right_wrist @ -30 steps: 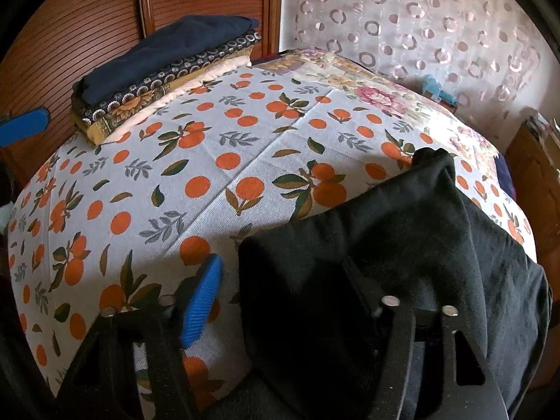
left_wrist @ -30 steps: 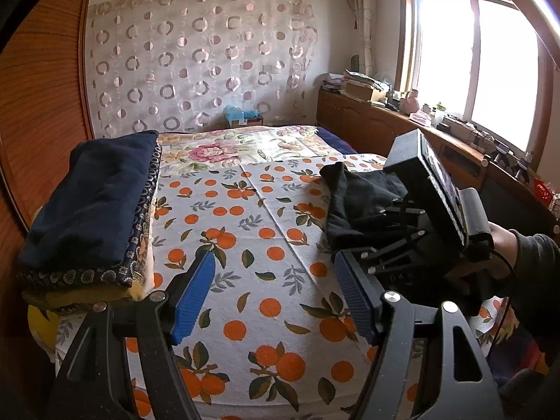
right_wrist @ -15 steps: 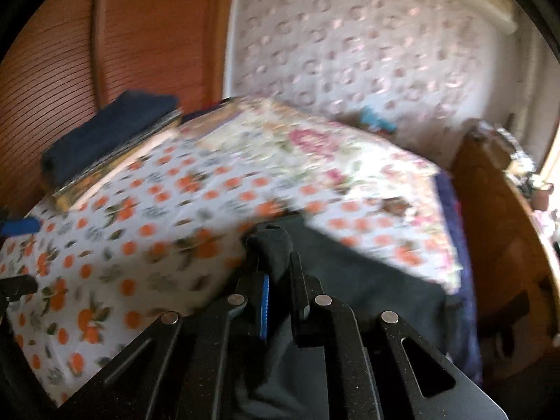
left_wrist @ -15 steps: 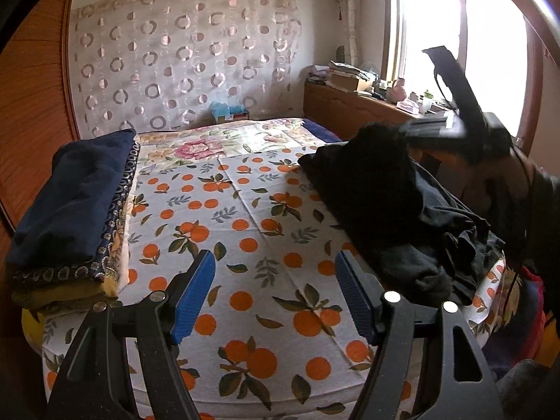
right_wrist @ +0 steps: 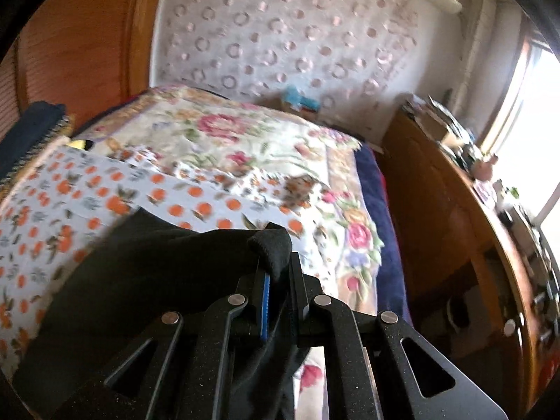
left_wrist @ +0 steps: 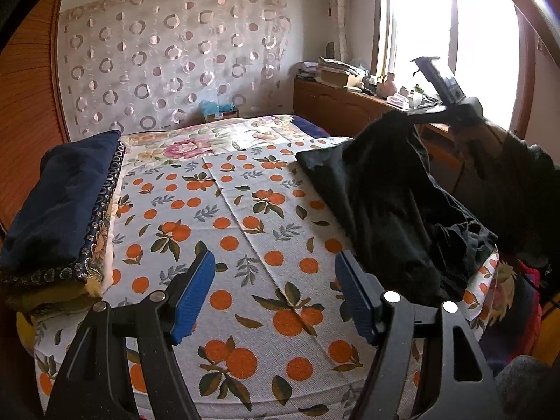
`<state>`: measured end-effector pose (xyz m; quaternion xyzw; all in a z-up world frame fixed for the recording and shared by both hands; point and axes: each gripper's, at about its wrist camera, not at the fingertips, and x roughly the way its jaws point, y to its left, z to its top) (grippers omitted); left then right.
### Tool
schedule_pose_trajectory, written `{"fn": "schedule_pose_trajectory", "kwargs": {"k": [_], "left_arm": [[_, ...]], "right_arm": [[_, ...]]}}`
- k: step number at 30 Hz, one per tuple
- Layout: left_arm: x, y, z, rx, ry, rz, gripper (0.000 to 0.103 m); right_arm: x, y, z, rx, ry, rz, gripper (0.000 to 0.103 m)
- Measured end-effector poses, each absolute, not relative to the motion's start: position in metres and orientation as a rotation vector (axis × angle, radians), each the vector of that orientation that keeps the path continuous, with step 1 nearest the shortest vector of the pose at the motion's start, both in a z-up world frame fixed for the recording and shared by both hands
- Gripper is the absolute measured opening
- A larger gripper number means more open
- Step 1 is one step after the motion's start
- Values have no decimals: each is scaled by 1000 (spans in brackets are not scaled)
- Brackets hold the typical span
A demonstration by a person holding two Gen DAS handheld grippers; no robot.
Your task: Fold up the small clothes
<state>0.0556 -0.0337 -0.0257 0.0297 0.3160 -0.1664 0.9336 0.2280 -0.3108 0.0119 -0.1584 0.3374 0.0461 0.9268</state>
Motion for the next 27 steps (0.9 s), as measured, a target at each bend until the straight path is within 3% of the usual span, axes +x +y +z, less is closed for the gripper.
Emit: {"fn": "schedule_pose_trajectory", "kwargs": {"k": [5,7,11,18,27], "left_arm": [[55,-37,-27,65,654,-346,72],[54,-38,-27,65,654,-350,72],[54,-44,-27,68,655,-362,72],[53,-63,-30,85,666,-404,72],[51,-83,-35,117,682,-436,72]], "right_arm": [[251,-304,-5,-315,766,-31,8],[249,-304,-6,-297,780,-47,20],[220,-296,5,-267,750,-6,23],[118,-289,-1,-254,698,113,43],[18,-287,-27,-190,712,217,45]]}}
